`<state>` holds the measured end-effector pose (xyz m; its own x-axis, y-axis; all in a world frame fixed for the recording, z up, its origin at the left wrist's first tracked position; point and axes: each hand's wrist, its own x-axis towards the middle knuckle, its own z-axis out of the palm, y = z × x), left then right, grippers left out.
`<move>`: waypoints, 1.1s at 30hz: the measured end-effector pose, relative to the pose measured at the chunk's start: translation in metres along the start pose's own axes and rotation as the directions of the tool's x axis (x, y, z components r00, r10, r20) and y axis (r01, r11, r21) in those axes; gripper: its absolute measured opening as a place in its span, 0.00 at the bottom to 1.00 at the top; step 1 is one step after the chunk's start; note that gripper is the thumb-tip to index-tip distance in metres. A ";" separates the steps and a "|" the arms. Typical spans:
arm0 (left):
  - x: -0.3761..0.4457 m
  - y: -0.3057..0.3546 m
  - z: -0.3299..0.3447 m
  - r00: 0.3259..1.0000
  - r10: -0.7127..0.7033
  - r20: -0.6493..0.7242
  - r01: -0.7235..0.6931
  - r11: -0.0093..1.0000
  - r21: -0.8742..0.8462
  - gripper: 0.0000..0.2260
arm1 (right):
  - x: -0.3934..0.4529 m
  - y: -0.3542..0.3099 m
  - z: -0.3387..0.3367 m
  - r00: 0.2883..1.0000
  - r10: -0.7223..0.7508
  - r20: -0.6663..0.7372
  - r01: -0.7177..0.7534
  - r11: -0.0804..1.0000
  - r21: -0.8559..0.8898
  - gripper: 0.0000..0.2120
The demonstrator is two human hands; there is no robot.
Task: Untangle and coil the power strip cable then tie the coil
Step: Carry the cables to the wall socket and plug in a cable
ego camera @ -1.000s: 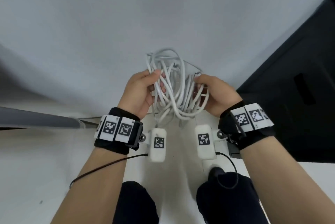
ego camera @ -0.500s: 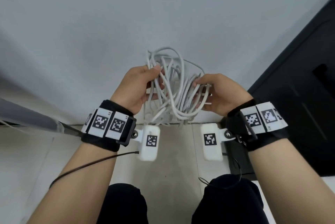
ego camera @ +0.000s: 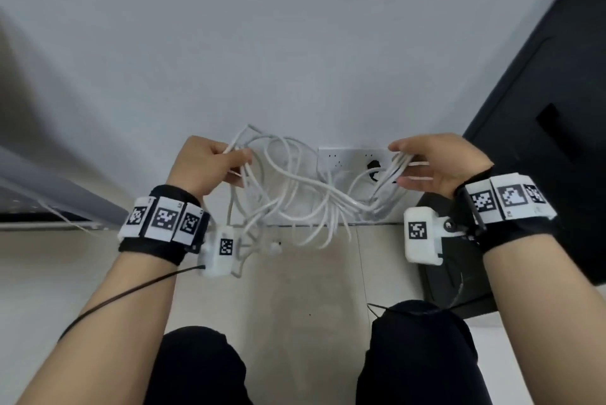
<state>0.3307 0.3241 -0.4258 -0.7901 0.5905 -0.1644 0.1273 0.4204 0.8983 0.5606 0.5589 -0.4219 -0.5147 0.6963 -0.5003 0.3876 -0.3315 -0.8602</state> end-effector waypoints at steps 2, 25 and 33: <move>-0.002 -0.002 -0.019 0.997 -0.003 -0.082 0.007 0.999 0.049 0.10 | -0.001 0.007 -0.008 0.999 0.017 -0.033 -0.018 1.000 -0.018 0.08; 0.000 -0.052 -0.135 0.892 0.053 -0.448 -0.030 0.998 0.058 0.07 | -0.008 0.010 -0.014 0.998 0.045 -0.050 -0.046 0.999 -0.009 0.15; -0.004 -0.078 -0.153 0.883 -0.062 -0.465 0.033 0.997 -0.070 0.09 | 0.001 0.028 -0.017 0.993 0.092 -0.070 -0.099 0.990 -0.097 0.14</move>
<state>0.2322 0.1838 -0.4329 -0.9845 0.1749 -0.0110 0.0592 0.3907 0.9186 0.5844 0.5611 -0.4444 -0.4220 0.7057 -0.5691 0.5091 -0.3349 -0.7929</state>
